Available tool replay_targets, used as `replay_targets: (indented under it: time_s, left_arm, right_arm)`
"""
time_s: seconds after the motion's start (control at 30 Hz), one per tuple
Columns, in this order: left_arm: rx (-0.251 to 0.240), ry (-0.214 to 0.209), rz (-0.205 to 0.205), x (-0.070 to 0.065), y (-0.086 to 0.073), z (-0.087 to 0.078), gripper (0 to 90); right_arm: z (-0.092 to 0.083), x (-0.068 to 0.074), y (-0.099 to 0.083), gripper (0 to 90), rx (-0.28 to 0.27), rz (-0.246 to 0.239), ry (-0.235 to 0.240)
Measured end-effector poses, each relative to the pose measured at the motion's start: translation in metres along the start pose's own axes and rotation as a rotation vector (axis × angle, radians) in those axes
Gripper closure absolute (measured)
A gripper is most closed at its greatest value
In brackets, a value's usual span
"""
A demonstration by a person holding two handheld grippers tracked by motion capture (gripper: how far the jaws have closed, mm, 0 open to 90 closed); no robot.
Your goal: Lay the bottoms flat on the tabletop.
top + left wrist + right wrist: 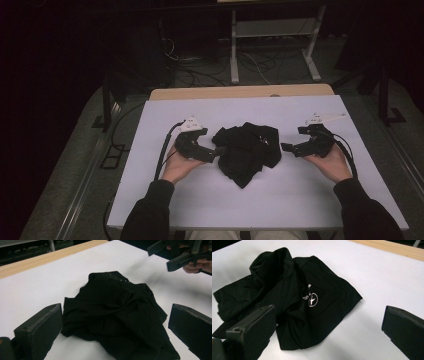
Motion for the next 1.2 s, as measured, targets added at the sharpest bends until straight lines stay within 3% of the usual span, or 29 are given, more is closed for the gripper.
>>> replay_targets:
  time_s: [0.7, 1.2]
  left_arm:
    - [0.052, -0.068, -0.01, -0.021, -0.01, 0.042, 0.0]
    - [0.169, -0.142, 0.027, -0.038, -0.022, 0.06, 0.0]
  right_arm:
    - [0.025, -0.015, -0.013, 0.0, 0.029, 0.055, -0.006]
    - [0.038, -0.014, -0.024, 0.0, 0.058, 0.081, 0.018]
Point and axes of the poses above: each handheld gripper's, and its own axes: z roughly forward along the jaws, y roughly out of its top, x roughly to its left, the point moved 1 cm from there along z, roughly forward along the jaws, and after that the axes turned 5 degrees about y, right-handed, at the moved point
